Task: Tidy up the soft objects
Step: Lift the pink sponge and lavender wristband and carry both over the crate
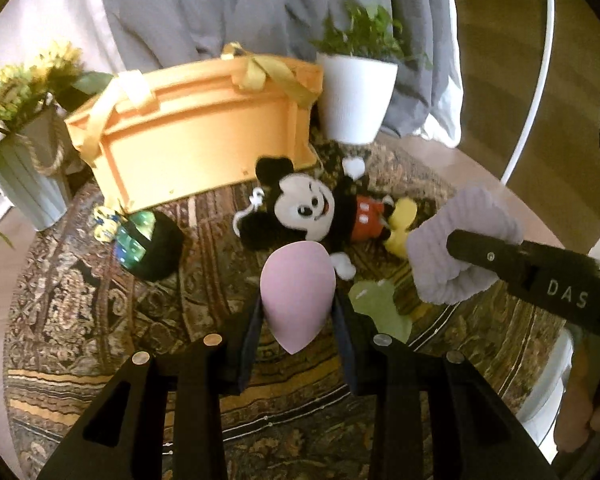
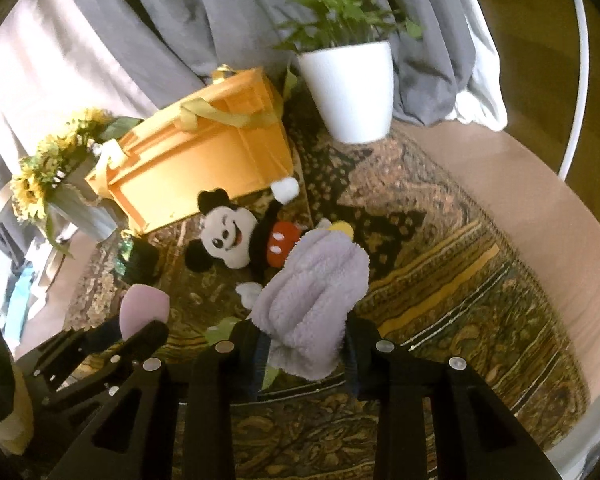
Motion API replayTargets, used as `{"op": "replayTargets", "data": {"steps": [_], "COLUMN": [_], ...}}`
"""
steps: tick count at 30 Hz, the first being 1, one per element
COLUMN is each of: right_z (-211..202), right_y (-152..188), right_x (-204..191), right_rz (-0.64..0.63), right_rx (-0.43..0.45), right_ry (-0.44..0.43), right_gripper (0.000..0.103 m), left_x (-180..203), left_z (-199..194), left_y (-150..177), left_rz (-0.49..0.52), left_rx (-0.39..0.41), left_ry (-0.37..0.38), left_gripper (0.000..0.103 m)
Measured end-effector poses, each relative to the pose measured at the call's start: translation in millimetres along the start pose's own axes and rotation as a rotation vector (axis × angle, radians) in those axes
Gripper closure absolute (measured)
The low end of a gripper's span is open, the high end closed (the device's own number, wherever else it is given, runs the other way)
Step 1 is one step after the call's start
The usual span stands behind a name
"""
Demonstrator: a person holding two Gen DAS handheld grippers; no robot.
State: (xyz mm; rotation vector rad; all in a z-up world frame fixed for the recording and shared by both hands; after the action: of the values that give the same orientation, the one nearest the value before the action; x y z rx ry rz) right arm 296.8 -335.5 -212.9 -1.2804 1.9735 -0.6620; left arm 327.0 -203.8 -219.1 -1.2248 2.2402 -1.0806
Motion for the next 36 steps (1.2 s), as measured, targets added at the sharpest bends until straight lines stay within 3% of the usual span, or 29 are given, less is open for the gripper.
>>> {"op": "replayTargets", "data": {"steps": [20, 36], "right_z": [-48, -78], "right_y": [-52, -100], "right_x": [-44, -90], "right_rz": [-0.123, -0.18], "right_rx": [0.167, 0.321], "right_ry": [-0.079, -0.151], "right_gripper": [0.071, 0.071], "left_x": [-18, -47], "left_z": [-76, -128], "left_y": [-49, -93], "left_rz": [-0.094, -0.083], "left_rx": [0.182, 0.336], "left_ry": [-0.114, -0.217], "left_gripper": [0.069, 0.068]}}
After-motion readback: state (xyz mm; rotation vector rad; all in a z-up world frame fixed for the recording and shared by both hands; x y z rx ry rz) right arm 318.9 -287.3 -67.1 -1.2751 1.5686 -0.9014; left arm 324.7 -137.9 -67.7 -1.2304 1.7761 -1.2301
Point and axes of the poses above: each gripper's, at about its wrist camera, not at the fingertips, and z roughly the way its jaws point, x to its right, y to its underside, the point moved 10 cm from there along z, roughly the way its jaws point, and after that the axes turned 5 degrees about x, right-handed, at the moved point
